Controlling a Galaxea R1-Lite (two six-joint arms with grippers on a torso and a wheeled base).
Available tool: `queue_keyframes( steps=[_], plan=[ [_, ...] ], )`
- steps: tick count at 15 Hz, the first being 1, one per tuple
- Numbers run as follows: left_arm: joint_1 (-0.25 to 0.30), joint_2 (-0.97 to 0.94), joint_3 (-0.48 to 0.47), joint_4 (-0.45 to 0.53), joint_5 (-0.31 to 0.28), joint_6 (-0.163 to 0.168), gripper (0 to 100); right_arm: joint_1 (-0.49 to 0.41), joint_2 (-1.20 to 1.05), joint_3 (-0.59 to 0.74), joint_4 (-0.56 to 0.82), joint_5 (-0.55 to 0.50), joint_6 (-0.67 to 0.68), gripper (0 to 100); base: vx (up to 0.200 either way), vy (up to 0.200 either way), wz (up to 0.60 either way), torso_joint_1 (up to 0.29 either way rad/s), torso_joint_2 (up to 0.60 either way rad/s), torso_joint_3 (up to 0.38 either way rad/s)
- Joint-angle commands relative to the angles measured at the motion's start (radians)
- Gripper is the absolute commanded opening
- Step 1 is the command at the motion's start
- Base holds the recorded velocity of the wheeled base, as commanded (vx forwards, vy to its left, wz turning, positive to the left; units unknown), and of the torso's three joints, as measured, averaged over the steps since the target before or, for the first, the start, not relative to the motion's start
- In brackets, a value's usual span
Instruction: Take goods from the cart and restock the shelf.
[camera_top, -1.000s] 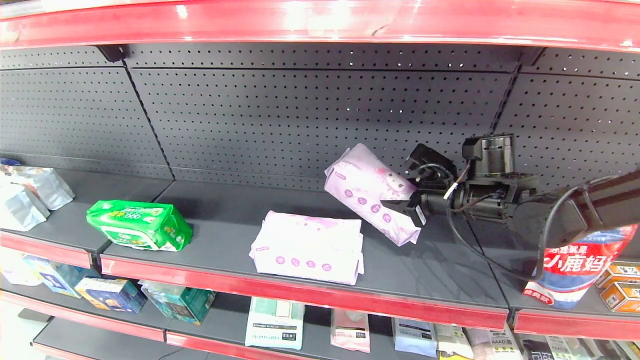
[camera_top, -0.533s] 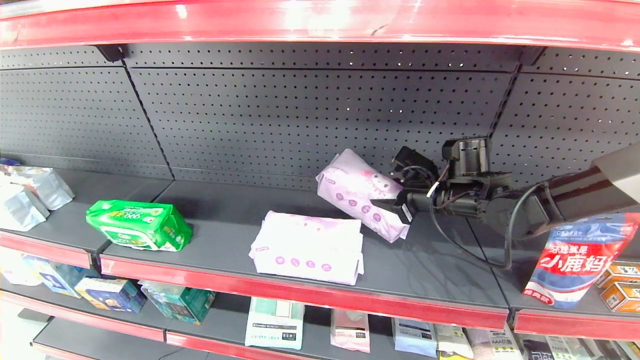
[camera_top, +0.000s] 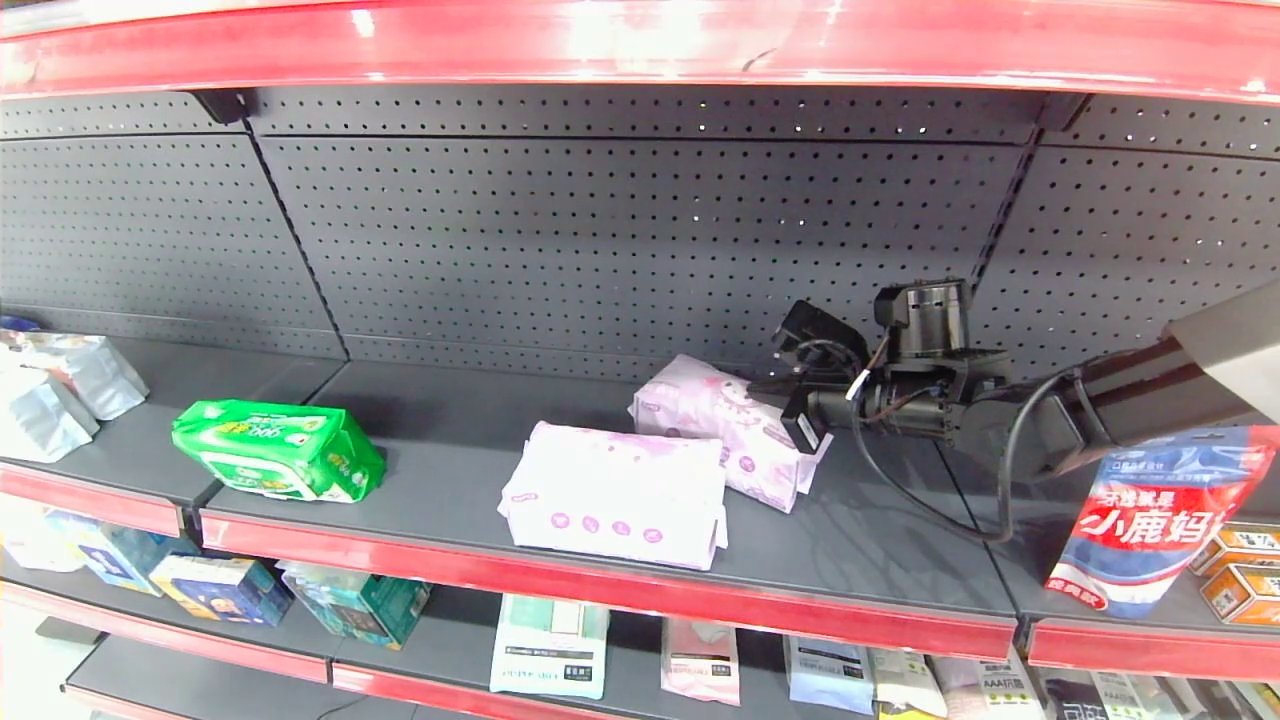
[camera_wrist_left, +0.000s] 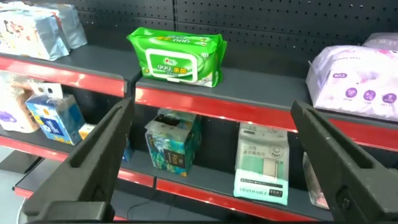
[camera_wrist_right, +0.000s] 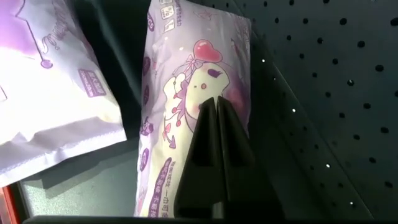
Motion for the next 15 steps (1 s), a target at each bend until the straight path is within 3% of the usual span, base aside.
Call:
queue_keyframes(
  steps=[1,3,5,6,7,9,12,15],
  plan=[
    [0.001,0.000,0.001,0.001,-0.012,0.001,100,0.000,-0.003,0.000,0.000,0.000,0.000,0,0.000,0.000,0.00,0.000,0.00,0.000],
    [0.000,0.000,0.001,0.001,-0.013,0.001,100,-0.002,-0.006,-0.003,-0.001,-0.001,0.000,0,0.000,0.000,0.00,0.000,0.00,0.000],
    [0.000,0.000,0.009,0.007,-0.056,0.012,100,0.001,-0.029,-0.005,-0.001,-0.004,0.012,0,0.000,0.000,0.00,0.000,0.00,0.000],
    [0.000,0.000,0.013,0.012,-0.133,0.056,100,0.001,-0.043,0.009,-0.001,-0.012,0.015,0,0.000,0.000,0.00,0.000,0.00,0.000],
    [0.000,0.000,0.013,0.012,-0.136,0.058,100,0.001,-0.043,0.012,-0.003,-0.012,0.018,0,0.000,0.000,0.00,0.000,0.00,0.000],
    [0.000,0.000,0.013,0.013,-0.127,0.030,100,0.000,-0.054,0.018,-0.006,-0.080,0.079,0,0.000,0.000,0.00,0.000,0.00,0.000],
    [0.000,0.000,0.013,0.012,-0.127,0.030,100,0.018,-0.083,0.024,-0.006,-0.152,0.184,0,0.000,0.000,0.00,0.000,0.00,0.000],
    [0.000,0.000,0.013,0.012,-0.127,0.031,100,0.024,-0.123,0.081,-0.007,-0.210,0.204,0,0.000,0.000,0.00,0.000,0.00,0.000]
  ],
)
